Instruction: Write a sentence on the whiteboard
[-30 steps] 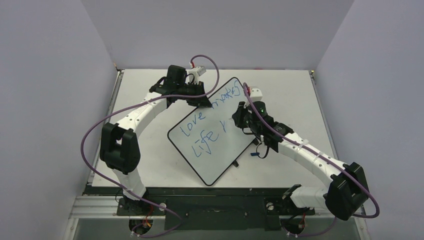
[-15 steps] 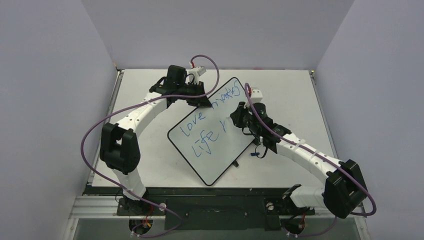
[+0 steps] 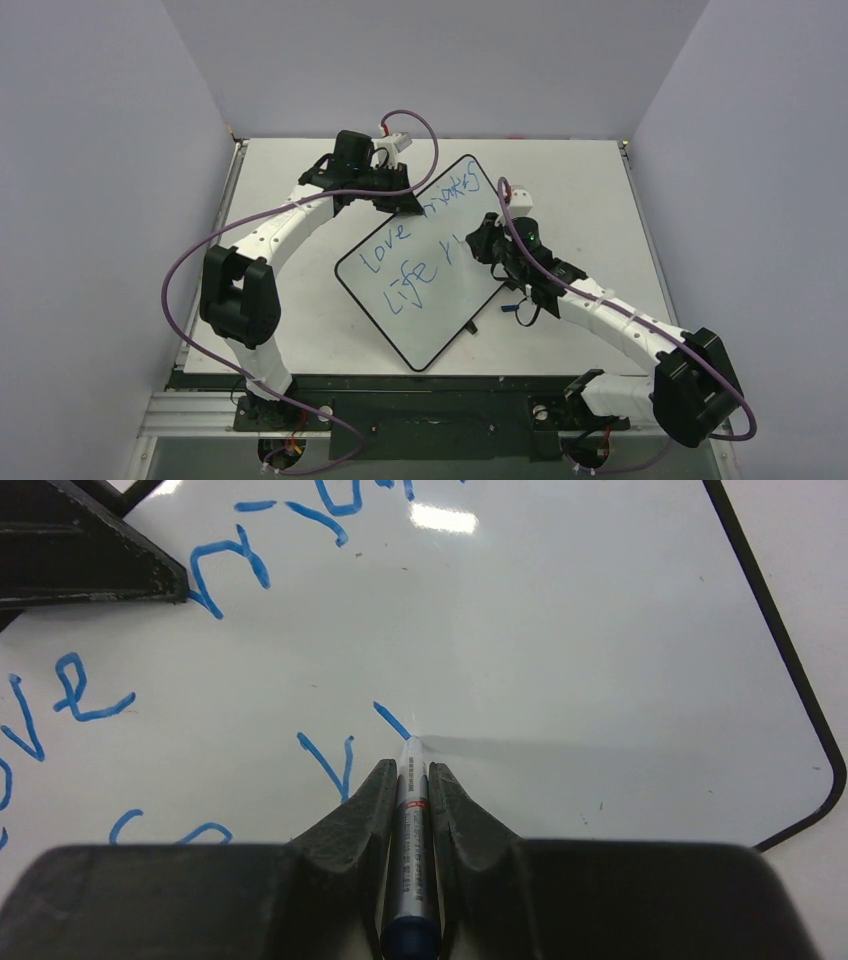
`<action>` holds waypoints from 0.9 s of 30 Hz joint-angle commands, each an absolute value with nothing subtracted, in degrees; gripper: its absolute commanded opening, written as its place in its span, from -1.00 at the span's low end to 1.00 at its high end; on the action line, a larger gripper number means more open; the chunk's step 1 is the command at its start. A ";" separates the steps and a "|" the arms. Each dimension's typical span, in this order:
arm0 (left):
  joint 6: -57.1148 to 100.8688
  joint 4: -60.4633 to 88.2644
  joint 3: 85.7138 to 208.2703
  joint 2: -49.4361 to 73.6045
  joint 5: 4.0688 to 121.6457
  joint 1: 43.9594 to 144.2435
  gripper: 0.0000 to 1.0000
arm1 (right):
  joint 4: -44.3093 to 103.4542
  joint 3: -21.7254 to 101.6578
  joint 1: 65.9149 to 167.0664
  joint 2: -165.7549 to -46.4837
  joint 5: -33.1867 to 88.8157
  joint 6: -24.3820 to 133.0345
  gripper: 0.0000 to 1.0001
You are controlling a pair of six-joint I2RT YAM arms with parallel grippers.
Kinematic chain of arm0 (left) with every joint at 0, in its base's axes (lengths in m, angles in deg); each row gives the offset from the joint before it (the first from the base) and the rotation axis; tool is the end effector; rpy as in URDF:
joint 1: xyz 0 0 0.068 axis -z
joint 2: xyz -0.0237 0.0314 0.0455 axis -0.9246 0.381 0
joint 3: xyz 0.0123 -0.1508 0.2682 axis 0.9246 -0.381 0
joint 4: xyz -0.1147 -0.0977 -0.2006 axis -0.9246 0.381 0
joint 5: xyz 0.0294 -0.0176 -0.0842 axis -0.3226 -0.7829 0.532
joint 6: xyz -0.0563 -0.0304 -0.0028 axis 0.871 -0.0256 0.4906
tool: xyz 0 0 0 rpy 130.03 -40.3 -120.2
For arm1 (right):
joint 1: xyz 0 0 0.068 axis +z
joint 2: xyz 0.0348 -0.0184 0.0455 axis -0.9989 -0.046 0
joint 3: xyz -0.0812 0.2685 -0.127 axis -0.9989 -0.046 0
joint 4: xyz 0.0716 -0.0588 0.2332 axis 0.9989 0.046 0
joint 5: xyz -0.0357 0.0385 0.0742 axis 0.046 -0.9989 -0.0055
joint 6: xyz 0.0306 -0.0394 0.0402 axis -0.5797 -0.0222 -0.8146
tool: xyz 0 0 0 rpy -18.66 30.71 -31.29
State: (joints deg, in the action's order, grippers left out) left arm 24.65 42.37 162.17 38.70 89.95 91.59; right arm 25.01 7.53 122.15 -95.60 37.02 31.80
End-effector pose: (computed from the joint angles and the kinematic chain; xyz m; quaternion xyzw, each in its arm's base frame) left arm 0.3631 -0.1930 0.3307 0.1982 0.8535 -0.3907 0.2822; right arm 0.2214 0.1522 0.2933 -0.0322 0.8351 0.2817 0.4713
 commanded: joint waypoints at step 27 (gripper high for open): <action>20.05 46.41 160.70 38.57 89.12 94.93 -1.00 | 24.38 14.99 121.69 -95.15 33.87 29.86 -1.00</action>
